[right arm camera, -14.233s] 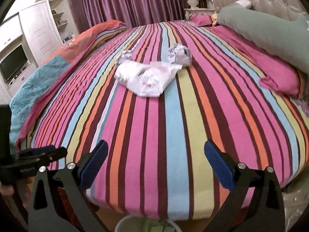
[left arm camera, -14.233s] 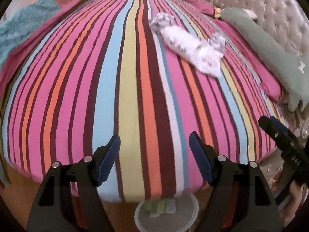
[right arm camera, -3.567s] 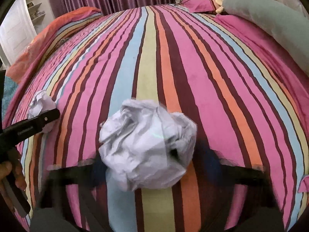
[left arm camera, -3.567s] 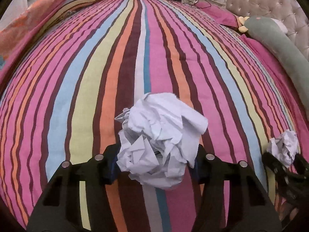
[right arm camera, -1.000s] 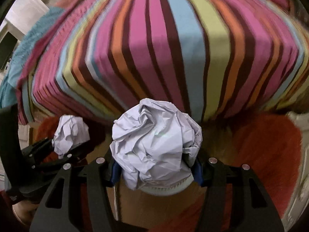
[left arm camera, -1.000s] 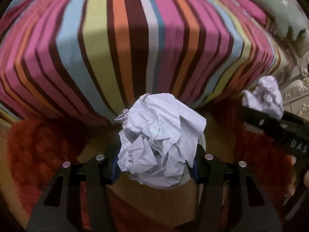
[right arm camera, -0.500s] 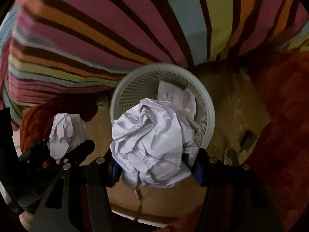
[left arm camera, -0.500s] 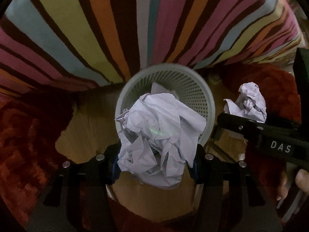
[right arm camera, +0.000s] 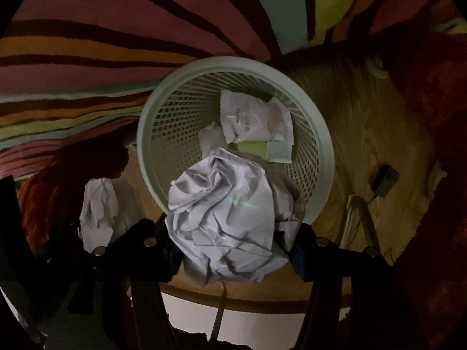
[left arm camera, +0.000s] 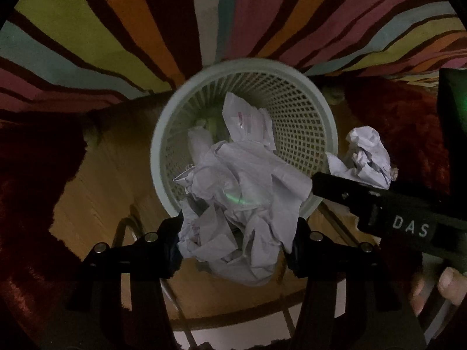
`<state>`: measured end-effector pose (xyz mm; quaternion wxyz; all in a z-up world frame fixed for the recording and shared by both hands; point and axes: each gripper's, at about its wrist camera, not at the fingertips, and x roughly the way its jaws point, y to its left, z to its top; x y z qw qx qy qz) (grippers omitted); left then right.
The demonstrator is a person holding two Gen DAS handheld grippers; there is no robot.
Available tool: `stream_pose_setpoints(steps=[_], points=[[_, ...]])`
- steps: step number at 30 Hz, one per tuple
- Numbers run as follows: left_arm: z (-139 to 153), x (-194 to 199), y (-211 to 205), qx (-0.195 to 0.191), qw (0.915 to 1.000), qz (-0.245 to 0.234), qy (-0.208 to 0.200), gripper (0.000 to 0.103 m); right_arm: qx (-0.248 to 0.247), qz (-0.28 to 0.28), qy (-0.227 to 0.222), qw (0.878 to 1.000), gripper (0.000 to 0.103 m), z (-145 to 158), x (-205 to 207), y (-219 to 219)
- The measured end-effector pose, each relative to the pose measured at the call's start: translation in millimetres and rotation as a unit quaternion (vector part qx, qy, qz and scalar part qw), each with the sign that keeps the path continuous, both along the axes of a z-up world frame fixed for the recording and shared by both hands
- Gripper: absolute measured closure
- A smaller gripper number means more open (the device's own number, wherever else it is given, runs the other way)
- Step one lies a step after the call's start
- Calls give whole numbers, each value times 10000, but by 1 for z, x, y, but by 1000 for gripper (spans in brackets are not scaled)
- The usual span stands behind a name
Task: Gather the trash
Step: 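Carry both paper balls over the wastebasket and open both tools to drop them, then raise both open tools away from the wastebasket toward the bed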
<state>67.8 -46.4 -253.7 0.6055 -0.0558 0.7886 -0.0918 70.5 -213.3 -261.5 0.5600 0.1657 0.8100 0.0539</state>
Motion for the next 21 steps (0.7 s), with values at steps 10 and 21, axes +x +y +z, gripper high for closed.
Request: stream_pose_setpoints(steps=[10,21], points=[[-30,3,-10,-100,9988,2,484,46,15,-6,279,9996,46,-22,2,1],[-42,2,-6,-73,9973,239,684,20,-54,-39,396,9992,8,-29,2,3]])
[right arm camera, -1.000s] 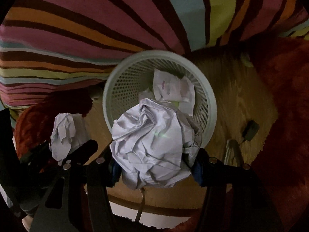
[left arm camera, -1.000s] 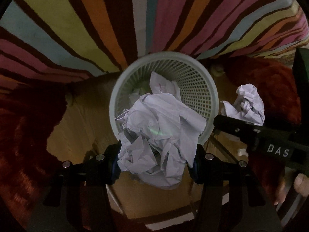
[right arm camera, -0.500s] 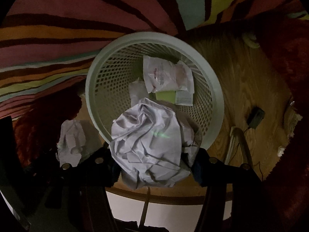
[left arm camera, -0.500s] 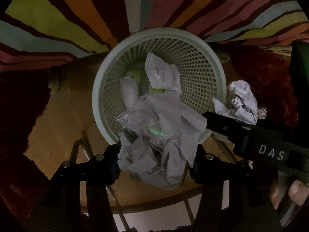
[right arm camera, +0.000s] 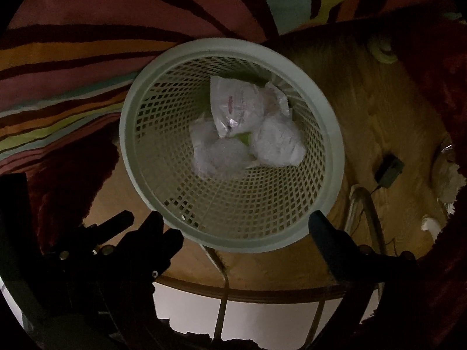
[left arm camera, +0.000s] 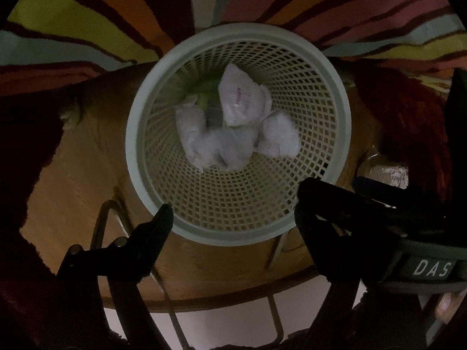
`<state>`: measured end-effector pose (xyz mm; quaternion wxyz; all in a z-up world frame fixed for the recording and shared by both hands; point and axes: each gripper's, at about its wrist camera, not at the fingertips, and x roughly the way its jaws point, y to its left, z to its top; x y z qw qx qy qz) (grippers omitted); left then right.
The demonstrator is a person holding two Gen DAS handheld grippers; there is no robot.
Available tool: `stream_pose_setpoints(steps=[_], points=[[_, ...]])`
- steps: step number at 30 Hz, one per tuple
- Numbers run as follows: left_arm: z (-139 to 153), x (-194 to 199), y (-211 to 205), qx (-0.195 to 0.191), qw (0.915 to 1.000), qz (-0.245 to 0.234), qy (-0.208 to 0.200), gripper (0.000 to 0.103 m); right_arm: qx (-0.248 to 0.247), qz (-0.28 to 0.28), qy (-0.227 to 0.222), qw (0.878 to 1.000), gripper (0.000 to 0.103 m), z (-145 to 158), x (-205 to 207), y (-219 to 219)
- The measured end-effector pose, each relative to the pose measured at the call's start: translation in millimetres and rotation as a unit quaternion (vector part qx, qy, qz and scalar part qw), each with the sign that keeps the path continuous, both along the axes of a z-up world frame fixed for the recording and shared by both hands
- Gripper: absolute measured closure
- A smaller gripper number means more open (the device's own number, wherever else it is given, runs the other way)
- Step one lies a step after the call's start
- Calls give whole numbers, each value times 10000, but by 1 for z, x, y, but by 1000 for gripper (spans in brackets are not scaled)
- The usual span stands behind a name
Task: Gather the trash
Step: 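Raise both open tools away from the wastebasket toward the bed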
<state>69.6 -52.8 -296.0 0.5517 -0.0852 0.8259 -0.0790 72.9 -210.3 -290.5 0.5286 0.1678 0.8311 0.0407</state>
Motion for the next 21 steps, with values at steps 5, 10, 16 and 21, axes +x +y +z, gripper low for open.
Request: stream_pose_setpoints(steps=[5,10,16,21], points=[[2,-1,2,-18,10000,-2,-64,20,-18,-80,-4,10000,8,0,-1,-3],[7,-1,0,1,9998,-68,-199,20,-54,-100,-71,9999,8,2,-1,-2],[22,-1,5,101,9986,20,-511,20,-127,-64,-426,9990,8,20,1,-2],[43,1,8,159,9958,-24,-899,20,-198,52,-914,9956,8,44,3,-2]])
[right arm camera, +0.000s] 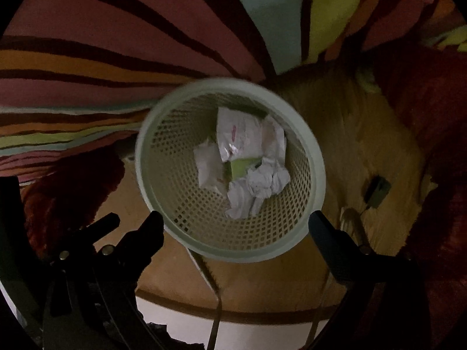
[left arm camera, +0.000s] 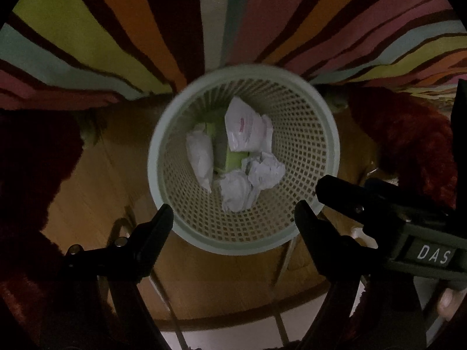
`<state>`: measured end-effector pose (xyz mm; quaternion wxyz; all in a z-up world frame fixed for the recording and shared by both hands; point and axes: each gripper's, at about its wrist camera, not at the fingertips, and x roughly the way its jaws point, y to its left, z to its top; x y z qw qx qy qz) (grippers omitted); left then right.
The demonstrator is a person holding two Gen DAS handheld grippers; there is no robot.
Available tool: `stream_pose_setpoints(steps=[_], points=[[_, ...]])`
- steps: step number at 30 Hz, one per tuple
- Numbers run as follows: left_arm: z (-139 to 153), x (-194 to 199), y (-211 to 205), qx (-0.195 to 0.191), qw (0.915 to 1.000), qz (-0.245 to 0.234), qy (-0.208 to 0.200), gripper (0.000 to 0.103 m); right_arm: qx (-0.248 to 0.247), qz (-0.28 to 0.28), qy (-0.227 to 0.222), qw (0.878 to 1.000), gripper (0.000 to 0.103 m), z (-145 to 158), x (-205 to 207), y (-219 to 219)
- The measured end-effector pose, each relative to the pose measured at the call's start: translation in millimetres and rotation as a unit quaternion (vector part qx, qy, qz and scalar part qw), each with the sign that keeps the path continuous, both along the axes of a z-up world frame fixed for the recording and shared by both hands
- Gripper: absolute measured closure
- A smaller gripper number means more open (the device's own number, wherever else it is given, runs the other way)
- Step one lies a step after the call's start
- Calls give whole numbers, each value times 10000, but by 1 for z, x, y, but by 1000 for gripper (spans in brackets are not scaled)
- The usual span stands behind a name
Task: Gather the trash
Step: 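Raise both open tools away from the wastebasket toward the bed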
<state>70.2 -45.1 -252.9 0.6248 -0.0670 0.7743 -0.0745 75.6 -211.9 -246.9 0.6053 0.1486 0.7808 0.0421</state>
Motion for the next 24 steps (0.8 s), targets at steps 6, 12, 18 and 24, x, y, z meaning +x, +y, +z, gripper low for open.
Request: stream_pose_setpoints(steps=[6,12,18,24], points=[[32,-1,4,127,9982,-102,-577,20,-155,184,-618,9978,8,33,-1,3],[65,-4,11,271,9921,-73,-1224,20,-498,451,-1547,9857,8,79,-5,3],[101,-12,21,433,9803,45,-1926,20,-774,604,-2417,9654,8,125,-14,1],[145,-21,28,549,9634,186,-2618,20,-940,489,-3140,9435,8,163,-22,-2]])
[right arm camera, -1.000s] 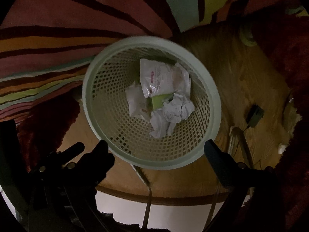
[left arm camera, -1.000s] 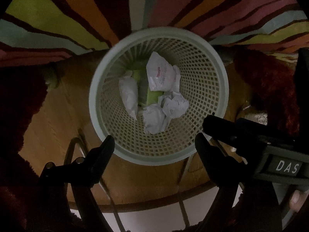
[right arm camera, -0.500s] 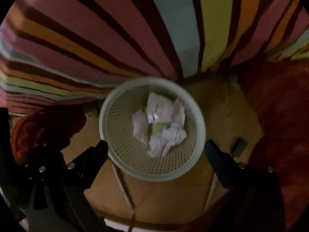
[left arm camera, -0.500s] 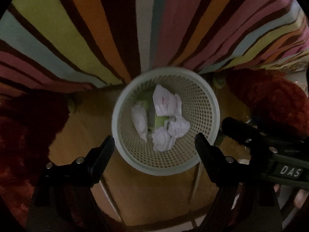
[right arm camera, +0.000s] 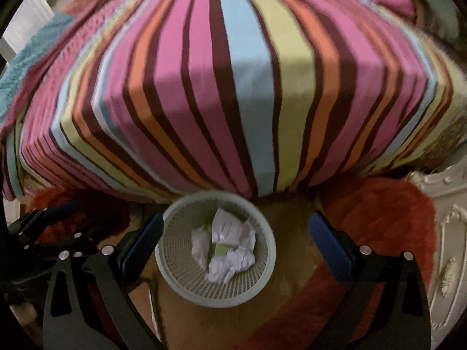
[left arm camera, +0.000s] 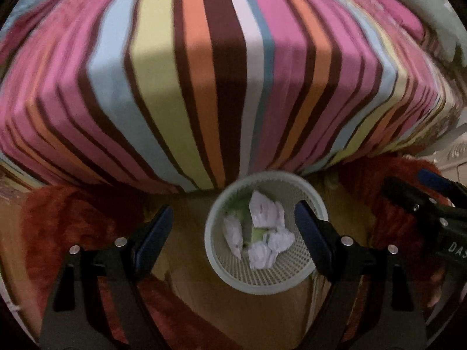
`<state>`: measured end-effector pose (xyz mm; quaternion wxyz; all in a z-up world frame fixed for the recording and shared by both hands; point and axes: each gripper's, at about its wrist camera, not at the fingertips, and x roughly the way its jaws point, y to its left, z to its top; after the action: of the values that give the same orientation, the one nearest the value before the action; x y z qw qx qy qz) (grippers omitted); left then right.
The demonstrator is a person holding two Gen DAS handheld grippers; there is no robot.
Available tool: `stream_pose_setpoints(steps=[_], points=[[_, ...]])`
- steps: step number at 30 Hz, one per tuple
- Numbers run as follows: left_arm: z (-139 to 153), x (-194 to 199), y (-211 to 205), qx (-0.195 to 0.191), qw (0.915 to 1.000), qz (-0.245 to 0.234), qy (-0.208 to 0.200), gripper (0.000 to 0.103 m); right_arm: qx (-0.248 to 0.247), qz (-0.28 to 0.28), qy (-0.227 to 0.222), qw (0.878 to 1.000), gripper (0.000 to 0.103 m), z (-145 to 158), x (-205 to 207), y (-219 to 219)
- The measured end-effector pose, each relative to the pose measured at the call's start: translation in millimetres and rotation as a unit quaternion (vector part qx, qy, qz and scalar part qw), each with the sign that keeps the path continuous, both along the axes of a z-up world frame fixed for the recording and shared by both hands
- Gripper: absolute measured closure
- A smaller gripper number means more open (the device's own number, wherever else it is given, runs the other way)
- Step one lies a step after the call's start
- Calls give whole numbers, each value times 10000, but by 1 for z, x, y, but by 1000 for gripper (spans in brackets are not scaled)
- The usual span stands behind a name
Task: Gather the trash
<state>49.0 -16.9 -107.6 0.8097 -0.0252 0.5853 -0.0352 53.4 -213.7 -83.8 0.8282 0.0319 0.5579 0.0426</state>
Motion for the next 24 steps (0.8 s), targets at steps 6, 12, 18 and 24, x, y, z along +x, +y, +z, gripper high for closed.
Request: stream_pose_setpoints(steps=[6,12,18,24], points=[[46,-9,5,-96,9974,198,-680,20,-7,-45,-576,9983,8,36,-6,0],[79,-16,7,-177,9921,301,-1204,20,-26,34,-1073,9942,8,62,-15,6],[97,-20,7,-114,9893,323,-1415,20,-15,-14,-1475,9891,8,84,-20,6],[104,-22,8,-107,9880,379,-1496,20,-28,-78,-1680,9857,8,91,-21,1]])
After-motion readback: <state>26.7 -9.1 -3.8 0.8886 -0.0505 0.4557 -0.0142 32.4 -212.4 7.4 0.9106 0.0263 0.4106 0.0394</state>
